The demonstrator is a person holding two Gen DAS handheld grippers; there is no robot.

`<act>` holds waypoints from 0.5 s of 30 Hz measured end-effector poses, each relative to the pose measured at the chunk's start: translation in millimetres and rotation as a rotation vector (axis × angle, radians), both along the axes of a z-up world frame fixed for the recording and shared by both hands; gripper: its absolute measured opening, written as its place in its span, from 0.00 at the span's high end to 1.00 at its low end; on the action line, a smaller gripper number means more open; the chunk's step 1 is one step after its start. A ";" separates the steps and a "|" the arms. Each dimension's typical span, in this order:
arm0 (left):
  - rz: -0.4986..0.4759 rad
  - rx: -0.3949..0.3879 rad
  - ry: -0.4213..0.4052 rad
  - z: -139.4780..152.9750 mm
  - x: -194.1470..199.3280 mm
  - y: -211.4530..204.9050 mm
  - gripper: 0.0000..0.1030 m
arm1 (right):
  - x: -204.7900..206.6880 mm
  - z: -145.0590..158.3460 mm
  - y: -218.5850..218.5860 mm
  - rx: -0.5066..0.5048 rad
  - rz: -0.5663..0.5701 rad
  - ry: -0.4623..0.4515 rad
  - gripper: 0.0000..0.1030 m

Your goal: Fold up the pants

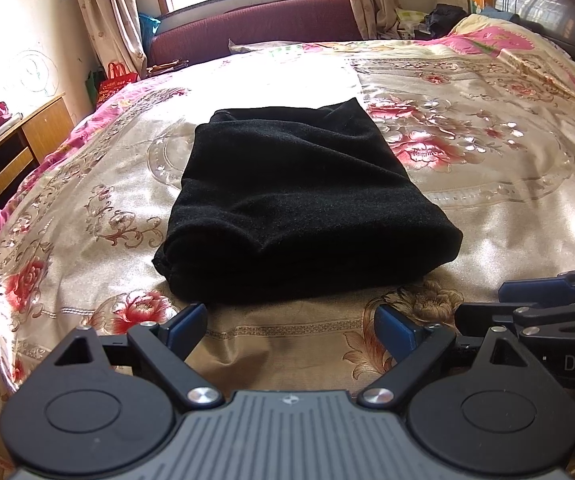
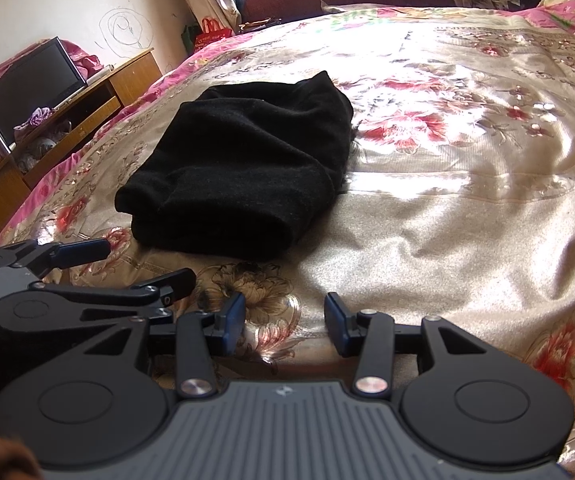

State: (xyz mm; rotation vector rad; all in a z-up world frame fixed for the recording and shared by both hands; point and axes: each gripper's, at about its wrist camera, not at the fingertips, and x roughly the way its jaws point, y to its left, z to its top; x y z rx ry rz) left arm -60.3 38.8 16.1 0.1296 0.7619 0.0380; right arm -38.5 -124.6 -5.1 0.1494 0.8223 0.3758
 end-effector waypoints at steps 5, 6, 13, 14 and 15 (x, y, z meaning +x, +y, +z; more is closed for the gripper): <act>-0.005 0.004 -0.002 0.2 -0.7 -1.7 0.00 | 1.9 -1.1 -2.7 -0.001 -0.006 0.001 0.56; -0.005 0.004 -0.004 0.4 -1.0 -1.9 0.00 | 2.2 -1.3 -3.0 -0.001 -0.007 0.001 0.56; -0.008 0.000 -0.010 1.5 -1.9 -2.0 0.00 | 2.9 -2.2 -5.0 -0.001 -0.014 0.000 0.56; -0.008 0.000 -0.009 1.5 -1.9 -1.9 0.00 | 3.0 -2.2 -5.0 -0.001 -0.014 0.000 0.56; -0.007 0.000 -0.009 1.5 -1.9 -2.2 0.00 | 3.0 -2.2 -4.9 -0.002 -0.014 0.000 0.56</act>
